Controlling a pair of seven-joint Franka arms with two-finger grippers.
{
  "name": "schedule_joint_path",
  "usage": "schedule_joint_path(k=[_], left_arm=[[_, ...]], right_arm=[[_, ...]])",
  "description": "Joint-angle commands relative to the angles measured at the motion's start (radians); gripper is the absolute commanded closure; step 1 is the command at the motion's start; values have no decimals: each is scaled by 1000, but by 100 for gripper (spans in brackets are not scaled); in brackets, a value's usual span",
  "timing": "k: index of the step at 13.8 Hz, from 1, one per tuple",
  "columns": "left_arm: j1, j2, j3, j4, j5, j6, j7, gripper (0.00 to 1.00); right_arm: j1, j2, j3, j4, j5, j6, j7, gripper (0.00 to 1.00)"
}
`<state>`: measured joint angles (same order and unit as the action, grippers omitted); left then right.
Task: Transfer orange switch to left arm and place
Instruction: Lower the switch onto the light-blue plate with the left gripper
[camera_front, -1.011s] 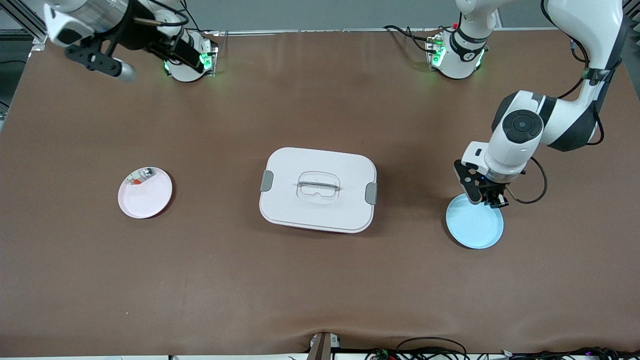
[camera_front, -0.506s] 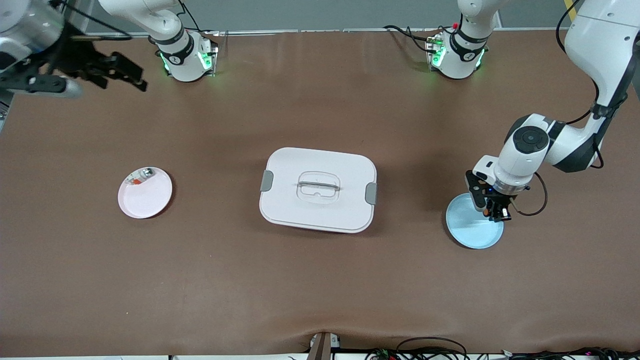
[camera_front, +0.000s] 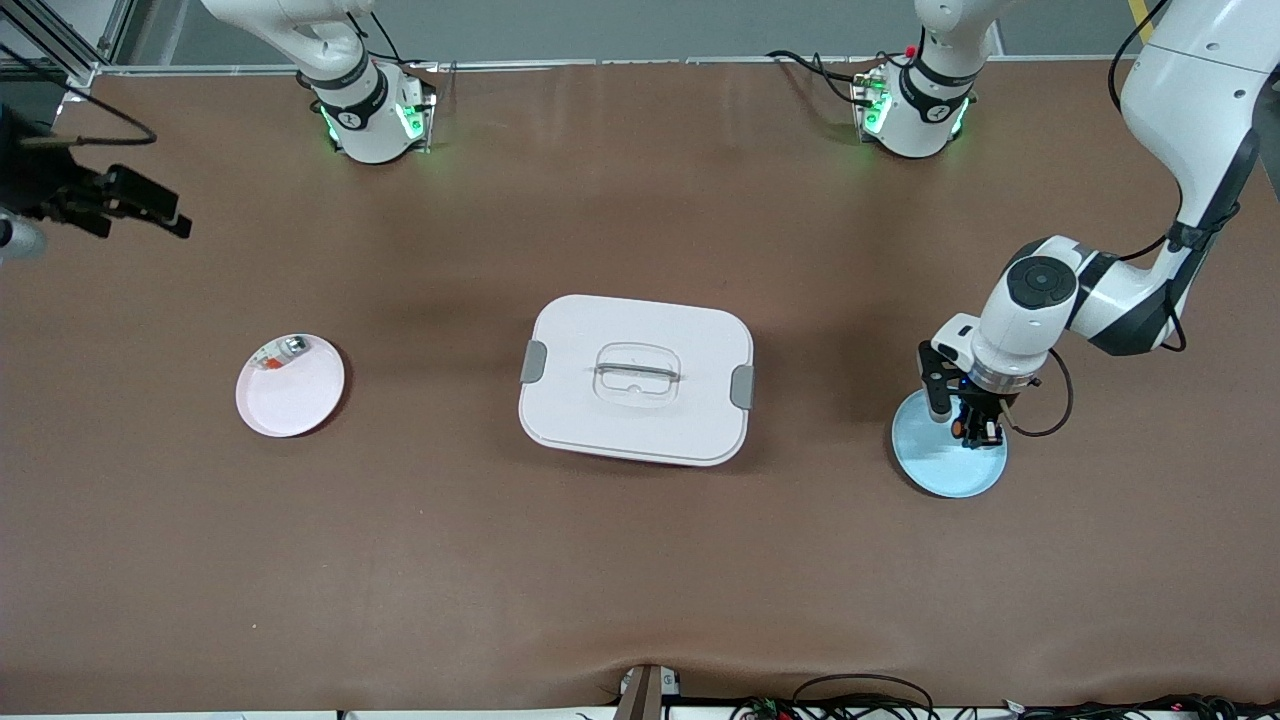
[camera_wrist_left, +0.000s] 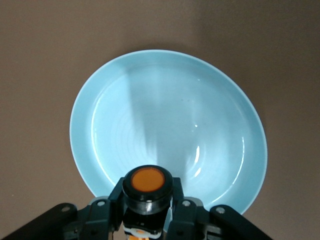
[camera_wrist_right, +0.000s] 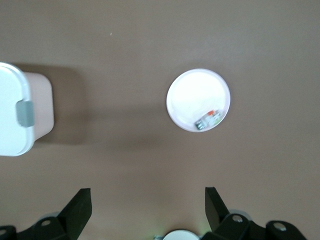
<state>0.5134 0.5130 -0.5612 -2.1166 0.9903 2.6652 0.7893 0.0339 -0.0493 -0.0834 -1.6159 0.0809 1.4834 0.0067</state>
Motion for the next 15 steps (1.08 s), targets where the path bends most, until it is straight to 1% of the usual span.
schedule_joint_path(k=[1,2,5,7,9,11,13,14,15], left_arm=[[-7,25,-5,24,30,2,-1,100],[-9,28,-5,26,39,2,-1,99],[-24,44,-5,36,59,1,-16,96],[-32,51,-3,36,114,-2,-63,95],[-29,62,-3,38,178,-2,-119,92],[-26,62,-3,38,186,-2,-130,84],[-24,62,-3,36,186,-2,-130,82],[-24,70,-2,38,186,-2,-130,77],[-23,73,-2,43,189,-2,-130,67]], right_arm=[[-46,23,24,14,-33,28,-51,0],[-43,25,24,14,-49,31,-45,0],[-38,22,24,16,-55,29,-42,0],[-40,20,24,28,-61,23,-45,0],[-38,14,25,42,-78,17,-47,0],[-38,13,25,45,-78,12,-47,0],[-38,13,25,50,-78,11,-47,0],[-38,13,25,56,-78,6,-47,0],[-38,13,25,65,-78,-3,-48,0]])
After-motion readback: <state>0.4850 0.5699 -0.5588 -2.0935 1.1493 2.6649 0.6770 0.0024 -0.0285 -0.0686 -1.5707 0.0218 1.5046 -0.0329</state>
